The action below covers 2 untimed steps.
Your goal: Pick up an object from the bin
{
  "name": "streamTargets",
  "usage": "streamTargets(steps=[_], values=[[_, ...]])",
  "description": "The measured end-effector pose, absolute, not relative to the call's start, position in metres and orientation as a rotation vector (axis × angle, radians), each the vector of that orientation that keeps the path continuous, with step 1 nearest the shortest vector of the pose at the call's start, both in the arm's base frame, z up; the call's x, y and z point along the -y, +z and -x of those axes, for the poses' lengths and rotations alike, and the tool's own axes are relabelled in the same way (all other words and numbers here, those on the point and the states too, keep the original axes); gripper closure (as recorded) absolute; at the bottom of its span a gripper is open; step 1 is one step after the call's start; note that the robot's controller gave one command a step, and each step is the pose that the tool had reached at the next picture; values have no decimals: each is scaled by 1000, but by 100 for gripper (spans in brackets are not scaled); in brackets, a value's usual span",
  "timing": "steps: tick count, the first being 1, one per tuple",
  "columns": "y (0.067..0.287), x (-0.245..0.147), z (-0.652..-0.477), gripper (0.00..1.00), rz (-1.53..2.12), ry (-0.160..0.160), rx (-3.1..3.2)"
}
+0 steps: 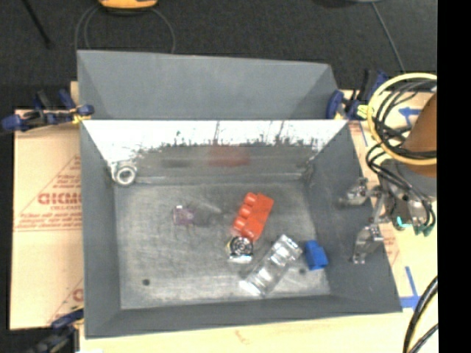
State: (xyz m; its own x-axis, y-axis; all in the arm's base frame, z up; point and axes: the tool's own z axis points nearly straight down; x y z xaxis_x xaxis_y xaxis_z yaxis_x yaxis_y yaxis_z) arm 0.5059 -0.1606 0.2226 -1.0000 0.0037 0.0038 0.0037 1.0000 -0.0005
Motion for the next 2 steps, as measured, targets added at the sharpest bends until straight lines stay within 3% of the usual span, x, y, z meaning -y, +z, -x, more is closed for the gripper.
streamTargets(steps=[1, 2], values=[[93, 135, -535, 0, -150, -2, 3135], [97, 132, -538, 100, -162, -7, 3142]])
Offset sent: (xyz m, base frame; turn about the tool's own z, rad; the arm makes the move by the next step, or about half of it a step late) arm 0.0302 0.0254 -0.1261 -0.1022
